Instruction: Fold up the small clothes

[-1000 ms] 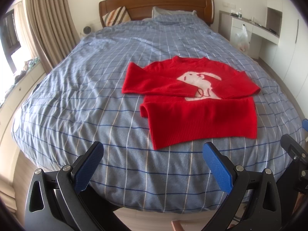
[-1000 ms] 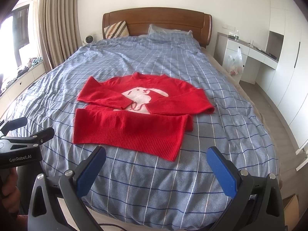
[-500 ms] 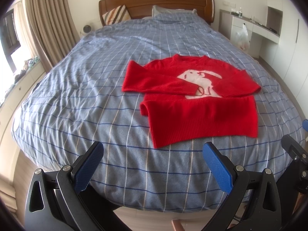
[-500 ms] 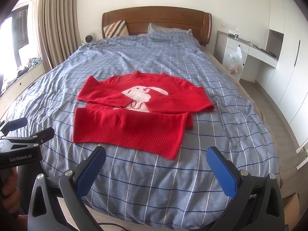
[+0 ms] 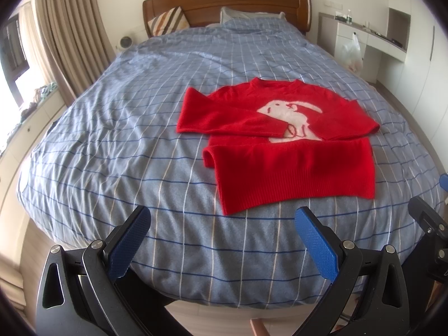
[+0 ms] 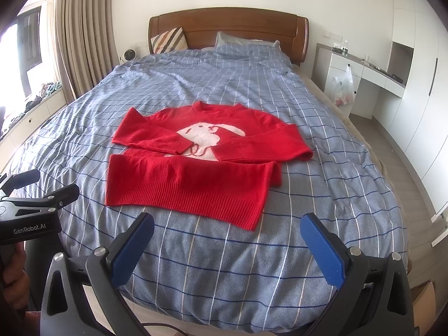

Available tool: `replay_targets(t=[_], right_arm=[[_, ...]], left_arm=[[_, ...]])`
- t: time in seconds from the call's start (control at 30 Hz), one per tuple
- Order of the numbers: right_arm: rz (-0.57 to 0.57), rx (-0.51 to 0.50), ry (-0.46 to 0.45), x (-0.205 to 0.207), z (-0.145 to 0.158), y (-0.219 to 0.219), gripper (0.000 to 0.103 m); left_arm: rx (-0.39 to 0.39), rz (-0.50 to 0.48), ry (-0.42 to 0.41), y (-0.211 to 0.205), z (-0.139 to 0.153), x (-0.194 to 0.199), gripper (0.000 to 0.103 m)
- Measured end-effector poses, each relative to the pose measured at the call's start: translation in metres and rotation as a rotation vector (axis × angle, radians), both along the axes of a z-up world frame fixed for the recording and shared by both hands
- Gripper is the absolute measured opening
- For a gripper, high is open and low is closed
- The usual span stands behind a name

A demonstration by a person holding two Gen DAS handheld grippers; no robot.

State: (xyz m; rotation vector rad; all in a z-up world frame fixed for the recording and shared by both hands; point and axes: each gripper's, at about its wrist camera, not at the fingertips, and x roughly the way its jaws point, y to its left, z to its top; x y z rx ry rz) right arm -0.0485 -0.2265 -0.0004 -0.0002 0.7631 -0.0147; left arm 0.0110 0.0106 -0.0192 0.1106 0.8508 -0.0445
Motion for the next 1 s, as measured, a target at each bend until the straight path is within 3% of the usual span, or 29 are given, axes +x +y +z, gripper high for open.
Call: replay_targets(t=[0.4,0.53,0.7,0.83,0.93,0.97,1.0], right_arm=[[0.001,0.0,0.007,0.0,-0.003,-0.001,0.103],[-0.014,0.022,-0.008,0.003,-0.009,-0.012,0.103],[-0.114,0.058,0.036,0.021,-0.042,-0.064,0.103],[-0.03,0.16,0.101,0.045,-0.079,-0.086,0.103],[0.039,0.251,0.151,0.069,-0.102,-0.09,0.097],[0.066,0.296,0.156,0.075,-0.108,-0.09,0.094],[0.082,0.33,0.166,0.083,-0.116,-0.091,0.085]], left_arm=[[0.003,-0.002,0.001,0.0,0.0,0.0,0.103],[0.004,-0.026,-0.004,0.012,-0.013,0.008,0.103],[-0.13,-0.051,0.143,0.054,-0.063,0.052,0.102],[-0.233,-0.096,0.198,0.059,-0.091,0.081,0.101],[-0.241,-0.134,0.201,0.045,-0.1,0.094,0.091],[-0.235,-0.153,0.206,0.039,-0.103,0.098,0.079],[-0.223,-0.166,0.218,0.033,-0.107,0.101,0.058]])
